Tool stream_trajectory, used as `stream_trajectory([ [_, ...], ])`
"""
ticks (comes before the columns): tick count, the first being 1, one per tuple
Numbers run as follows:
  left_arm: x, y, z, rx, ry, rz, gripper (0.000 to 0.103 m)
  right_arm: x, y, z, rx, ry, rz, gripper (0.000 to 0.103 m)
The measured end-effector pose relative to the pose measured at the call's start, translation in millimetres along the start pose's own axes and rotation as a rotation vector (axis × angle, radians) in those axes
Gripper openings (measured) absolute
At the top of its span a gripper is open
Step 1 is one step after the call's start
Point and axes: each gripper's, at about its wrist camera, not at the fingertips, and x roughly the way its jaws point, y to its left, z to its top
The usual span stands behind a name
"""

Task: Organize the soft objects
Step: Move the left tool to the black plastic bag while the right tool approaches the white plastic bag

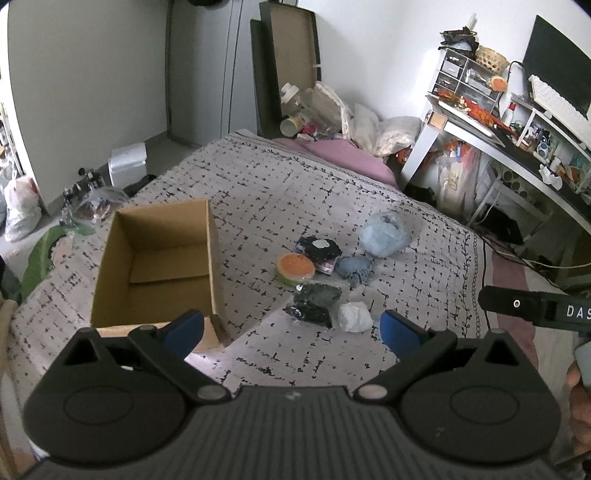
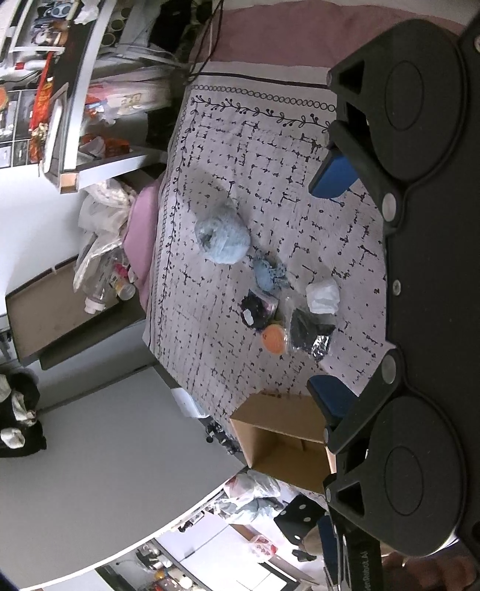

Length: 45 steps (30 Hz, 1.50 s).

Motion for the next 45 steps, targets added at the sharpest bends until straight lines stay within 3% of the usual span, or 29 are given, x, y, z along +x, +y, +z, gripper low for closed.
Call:
stream_trajectory([
  [13, 44.8, -0.6, 11.1, -0.045, 0.034, -0.027, 0.099, 39.8, -21.2, 7.6, 0.091, 0.051, 0.024, 0.102],
  [15, 53.5, -0.3, 11.7, -0.051, 0.044, -0.028, 0.095, 47.1, -21.9, 8.0, 0.103, 0.064, 0.034, 0.102],
  [21, 80.9, 2.3, 11.9, -0.07, 0.078, -0.03, 0.089, 73.2, -21.0, 7.8, 0.127, 0.116, 0.065, 0.094],
  [28, 111.4, 7.5, 16.0, -0.091, 0.11, -0.05, 0.083, 107.3, -31.3, 10.1, 0.228, 0.188, 0.084, 0.078],
  [31, 127.7, 5.9, 15.1, -0.07, 0.121, -0.065, 0.083, 118.4, -34.1, 11.6, 0.28, 0.222, 0.123, 0.077],
  [45, 205.0, -1.3, 10.4, -0.077, 0.289, -0.086, 0.083, 177.9, -34.0, 6.0, 0.417, 0.359, 0.123, 0.068],
])
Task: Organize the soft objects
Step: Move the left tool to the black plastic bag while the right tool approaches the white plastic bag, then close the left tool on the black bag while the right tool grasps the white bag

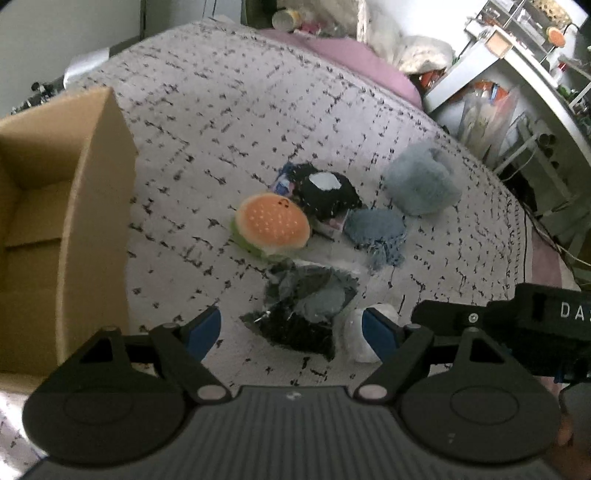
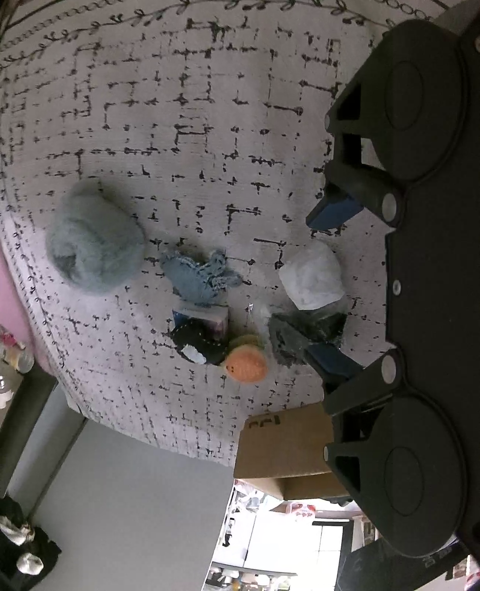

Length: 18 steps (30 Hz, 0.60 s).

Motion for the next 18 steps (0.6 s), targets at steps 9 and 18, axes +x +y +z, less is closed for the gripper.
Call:
stream_trajectory([
  [9, 32.4, 0.5, 1.8, -0.02, 0.077, 0.032, 0.062, 23.0, -16.5, 9.4, 0.082, 0.054, -0.004, 0.062],
  [18, 16.1, 9.8, 4.5, -0.078, 0.027, 0.019, 0.05, 29.8, -11.5, 9.7, 0.07, 0.072, -0.021, 0.062],
])
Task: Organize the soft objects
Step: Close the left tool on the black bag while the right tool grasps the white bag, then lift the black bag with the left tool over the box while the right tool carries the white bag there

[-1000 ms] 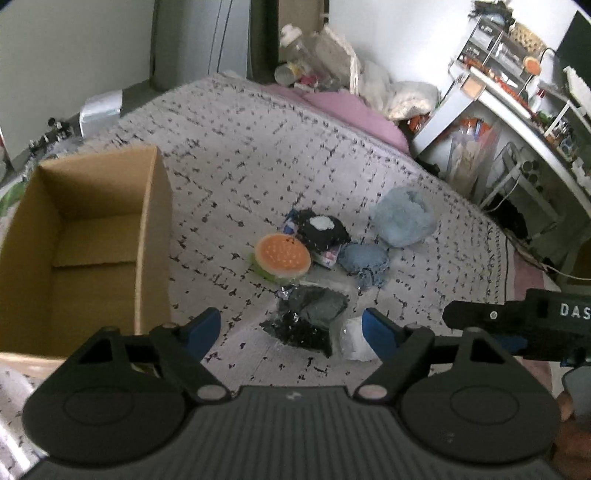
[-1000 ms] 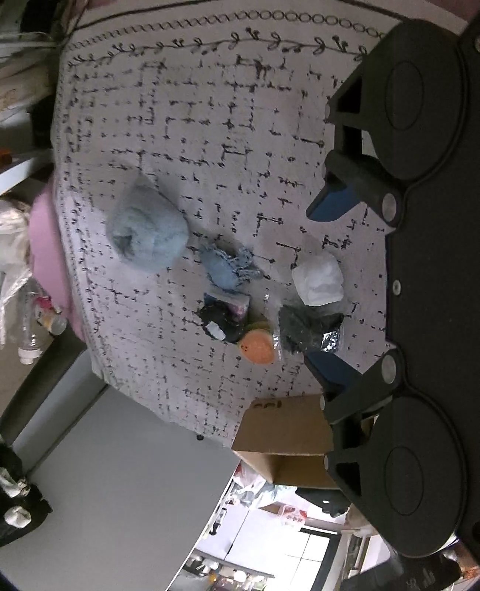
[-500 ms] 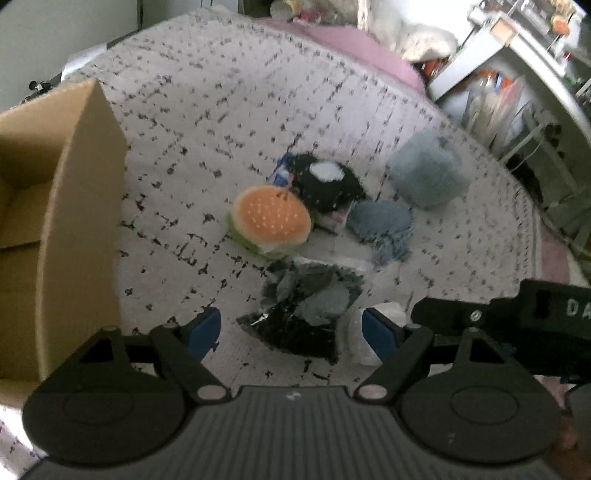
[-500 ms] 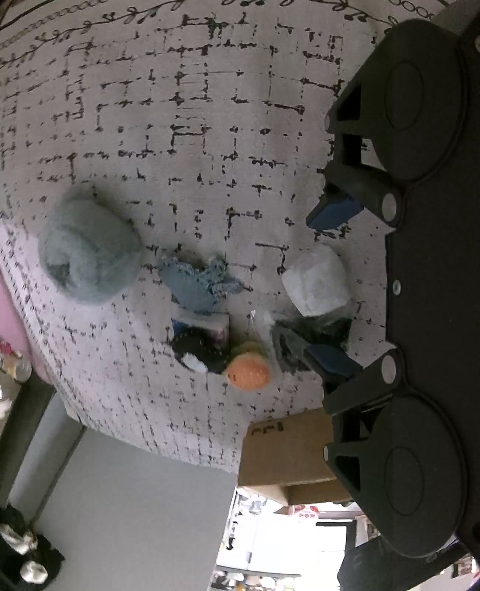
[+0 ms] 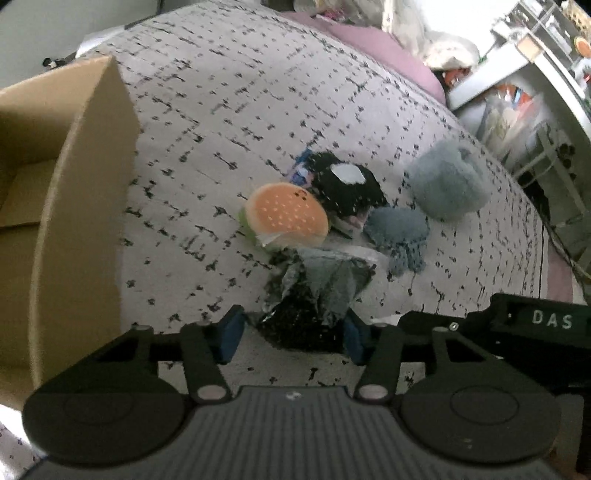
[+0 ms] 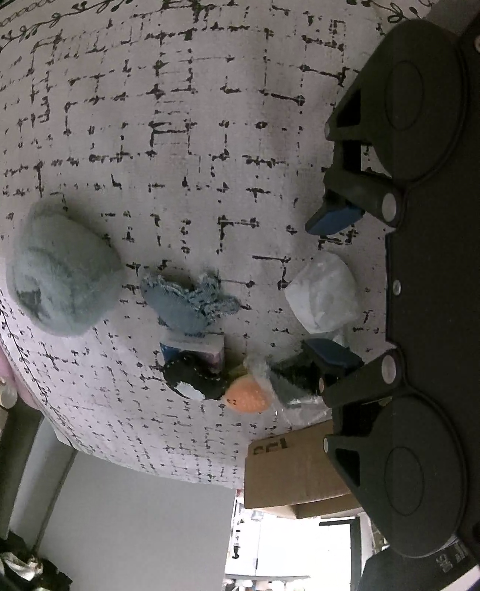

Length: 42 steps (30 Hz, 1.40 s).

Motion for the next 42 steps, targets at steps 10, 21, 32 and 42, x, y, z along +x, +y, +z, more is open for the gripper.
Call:
stream_trajectory([
  [10, -40.3, 8.5, 4.2, -0.043, -0.112, -0.053, 0.044, 4.5, 31.6, -1.9, -0.117, -0.034, -0.095, 0.062],
  [21, -82.9, 10.8, -4.9, -0.009, -0.218, -0.05, 0.043, 5.0, 64.9, -23.6, -0.294, -0.092, -0.218, 0.044],
  [32, -118.7, 28.1, -14.2, -0.017, -0.295, -0.054, 0.043, -39.4, 73.5, -44.0, -0.272, -0.216, -0.199, 0.044],
  [42, -144.8, 59.2, -19.0, -0.036, -0.345, -0.036, 0.043, -75.5, 100.9, -60.0, -0.304, -0.337, -0.148, 0.044],
])
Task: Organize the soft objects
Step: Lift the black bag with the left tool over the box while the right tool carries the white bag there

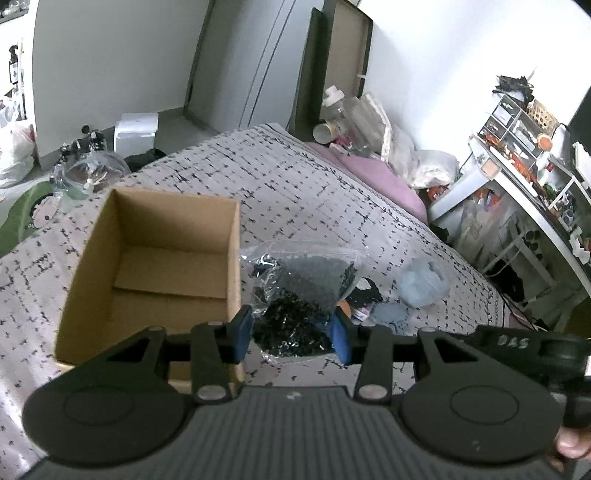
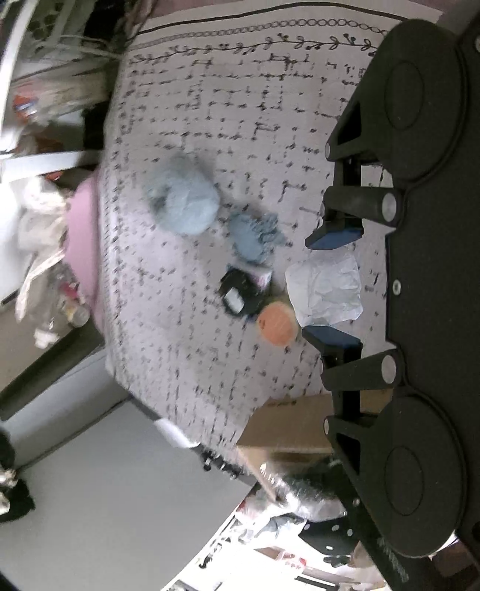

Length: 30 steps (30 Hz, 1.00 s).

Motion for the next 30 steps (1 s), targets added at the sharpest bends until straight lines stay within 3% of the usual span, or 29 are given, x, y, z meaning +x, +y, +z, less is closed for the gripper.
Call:
stream_trajectory([
  [6, -15.5, 14.6, 2.0, 0.0, -0.032, 0.0, 0.043, -18.6, 21.4, -2.0, -0.006, -0.046, 0.063, 0.044],
  [16, -24.1, 48.2, 0.9, -0.047, -0.049, 0.017, 0.043, -32.3, 65.7, -6.7, -0.091, -0.12, 0.041, 0.044],
  [30, -12.9, 96.8, -4.9, -0.129, 0.018, 0.054, 0.043, -18.6, 118.4, -14.3, -0.14, -0.113, 0.065, 0.044],
])
